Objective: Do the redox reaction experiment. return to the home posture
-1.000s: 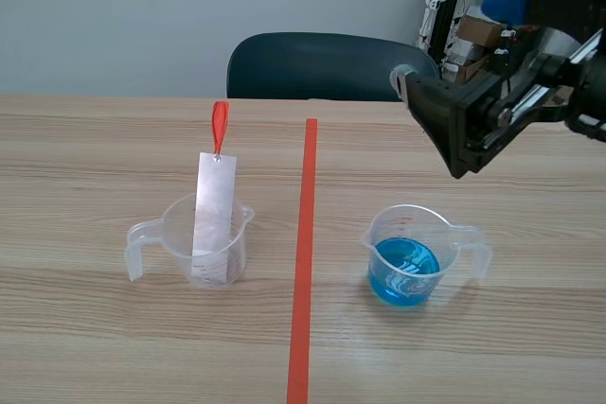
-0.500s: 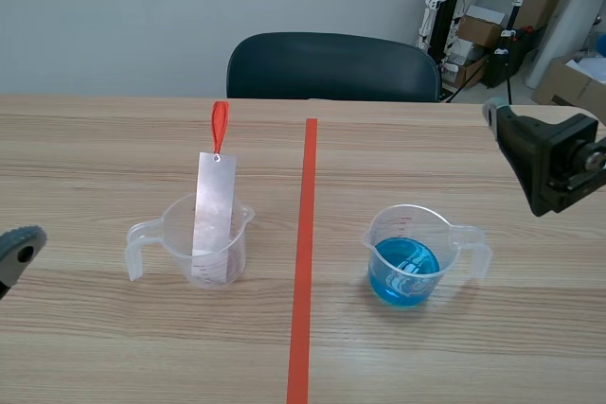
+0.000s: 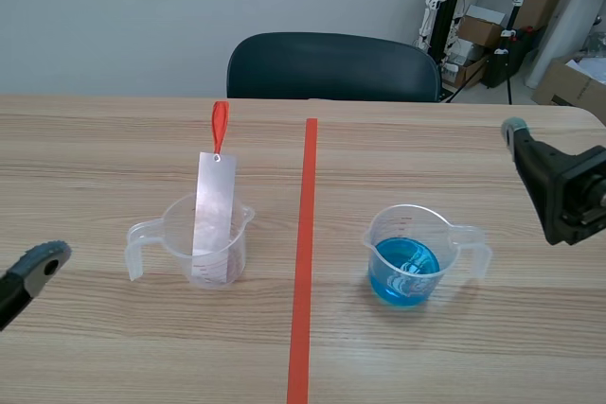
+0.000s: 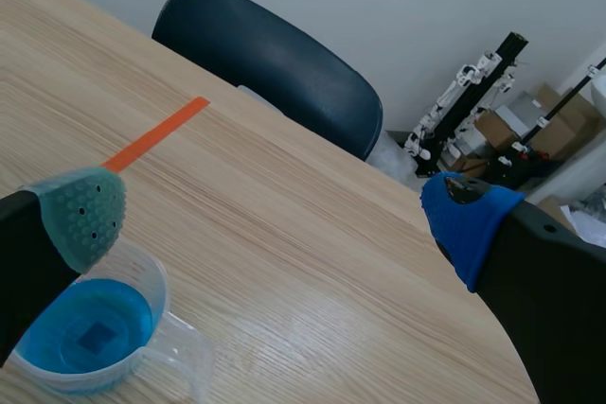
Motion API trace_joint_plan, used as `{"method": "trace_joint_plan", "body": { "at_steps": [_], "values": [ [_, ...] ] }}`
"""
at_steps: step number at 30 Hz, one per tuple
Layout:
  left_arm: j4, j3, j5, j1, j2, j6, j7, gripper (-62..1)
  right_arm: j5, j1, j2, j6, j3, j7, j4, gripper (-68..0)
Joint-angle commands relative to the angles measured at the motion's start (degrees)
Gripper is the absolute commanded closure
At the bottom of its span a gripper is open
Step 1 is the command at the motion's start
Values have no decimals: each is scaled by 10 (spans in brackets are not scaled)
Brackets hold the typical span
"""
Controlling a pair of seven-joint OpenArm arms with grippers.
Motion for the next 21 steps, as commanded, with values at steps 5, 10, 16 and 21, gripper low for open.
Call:
{"method": "trace_joint_plan", "body": {
  "at_steps": [5, 10, 16, 21],
  "values": [
    [7, 8, -6, -12, 3, -5, -10, -615, -16, -44, 31, -27, -8, 52, 10, -679],
    [7, 8, -6, -12, 3, -5, -10, -615, -21, -58, 54, -58, -34, 52, 10, -679],
    [7, 8, -6, -12, 3, -5, -10, -615, -42, -59, 54, -62, -52, 52, 10, -679],
    [7, 8, -6, -12, 3, -5, -10, -615, -65, -59, 54, -66, -82, 52, 10, -679]
  ]
}}
